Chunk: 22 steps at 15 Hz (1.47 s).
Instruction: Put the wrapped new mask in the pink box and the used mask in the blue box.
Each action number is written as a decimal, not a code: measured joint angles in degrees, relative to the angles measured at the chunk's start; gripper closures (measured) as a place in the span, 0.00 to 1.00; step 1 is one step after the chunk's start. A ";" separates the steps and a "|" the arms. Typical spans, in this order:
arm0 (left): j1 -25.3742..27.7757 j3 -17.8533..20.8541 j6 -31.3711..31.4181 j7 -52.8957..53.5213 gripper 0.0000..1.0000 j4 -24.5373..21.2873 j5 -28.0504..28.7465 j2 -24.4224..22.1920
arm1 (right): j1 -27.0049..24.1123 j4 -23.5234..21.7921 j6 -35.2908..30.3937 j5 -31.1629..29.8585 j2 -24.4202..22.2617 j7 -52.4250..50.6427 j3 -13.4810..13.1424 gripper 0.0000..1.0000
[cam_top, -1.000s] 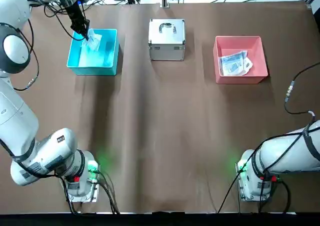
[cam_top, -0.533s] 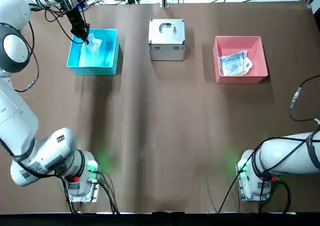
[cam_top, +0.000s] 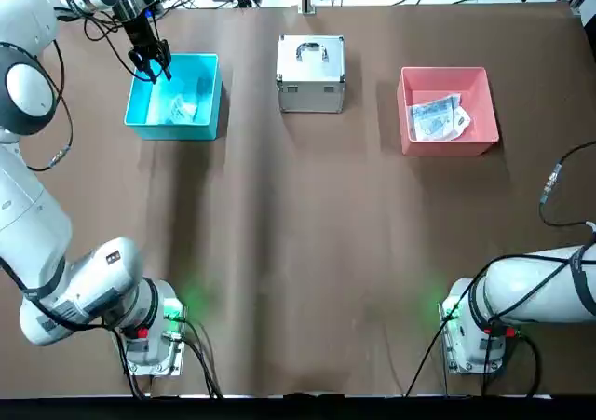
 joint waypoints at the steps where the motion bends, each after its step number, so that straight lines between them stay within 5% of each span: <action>1: 0.01 0.00 0.00 0.00 0.20 0.18 0.01 -0.02 | 0.00 0.00 0.00 -0.03 0.00 0.00 0.01 0.01; 4: 0.02 0.00 0.00 0.00 0.00 1.38 0.14 -0.15 | -0.02 0.00 0.00 -0.12 0.00 0.00 0.01 0.01; 9: 0.10 -0.06 0.00 0.00 0.00 4.74 2.83 -3.27 | -0.04 -0.03 -0.01 -0.19 0.00 0.00 0.01 0.01; 16: 0.78 -0.49 -0.71 -0.44 0.00 6.71 2.93 -15.29 | -0.91 -0.07 -0.01 -0.33 0.00 -0.56 -0.15 0.01; 22: 0.31 -2.84 -1.91 -1.40 0.00 6.62 2.93 -18.61 | -0.91 -0.08 -0.01 -0.35 0.00 -0.57 -0.14 0.01</action>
